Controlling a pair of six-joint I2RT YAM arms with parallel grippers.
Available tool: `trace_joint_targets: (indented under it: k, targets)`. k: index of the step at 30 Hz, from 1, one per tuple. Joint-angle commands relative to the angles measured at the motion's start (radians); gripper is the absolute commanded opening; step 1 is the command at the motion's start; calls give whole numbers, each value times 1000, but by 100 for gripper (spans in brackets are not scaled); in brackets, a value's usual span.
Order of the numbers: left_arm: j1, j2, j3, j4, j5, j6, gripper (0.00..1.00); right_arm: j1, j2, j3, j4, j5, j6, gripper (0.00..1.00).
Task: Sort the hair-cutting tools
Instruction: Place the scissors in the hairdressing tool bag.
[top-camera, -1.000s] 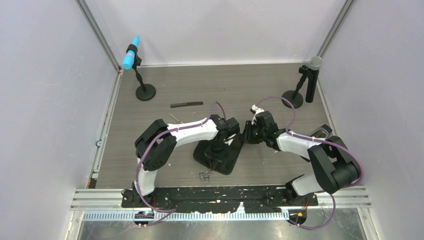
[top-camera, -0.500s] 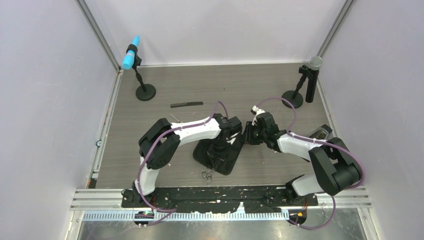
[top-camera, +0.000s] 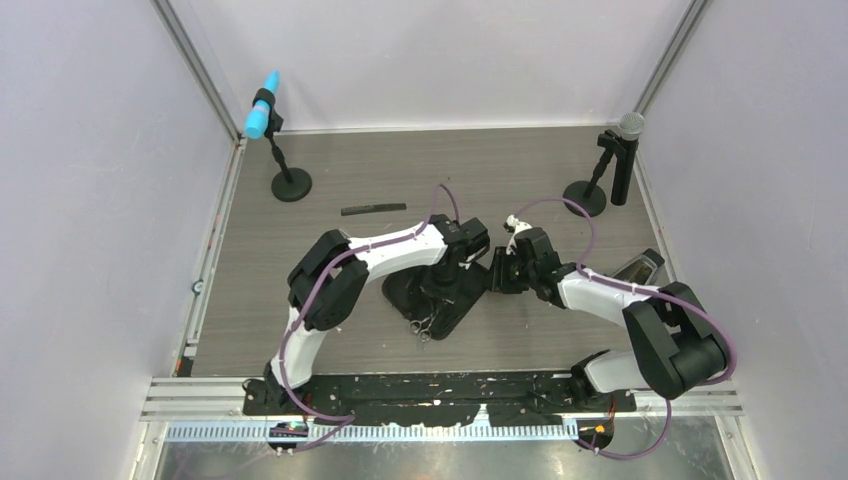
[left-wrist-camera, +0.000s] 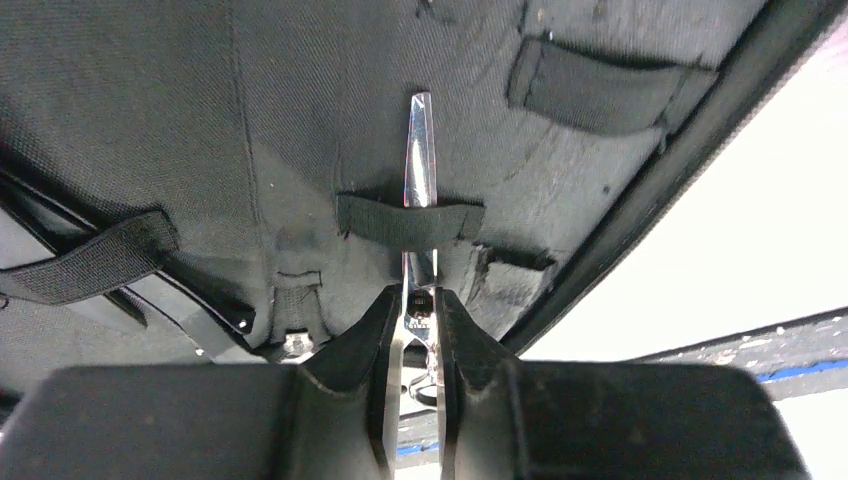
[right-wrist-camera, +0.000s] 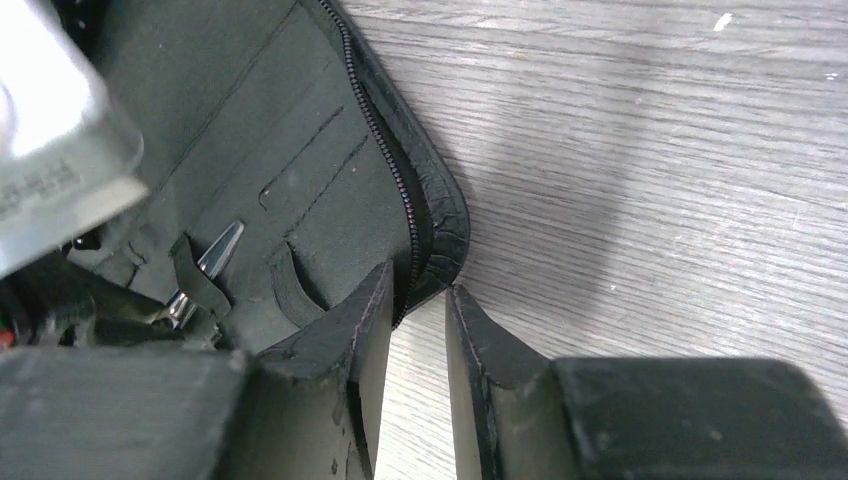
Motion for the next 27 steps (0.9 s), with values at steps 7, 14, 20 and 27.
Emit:
trace_joint_targets:
  k: [7, 14, 20, 27]
  targets:
    - [7, -80, 7, 49, -110, -23, 42, 2, -29, -12, -19, -22, 18, 31]
    - [8, -379, -270, 121, -143, -118, 50, 2, -85, 56, -127, 0, -16, 37]
    - [26, -616, -531, 222, -116, -272, 51, 2, -121, 172, -222, 78, -100, 54]
    - [73, -731, -711, 358, -60, -423, 51, 2, 21, 310, -266, 72, -181, 55]
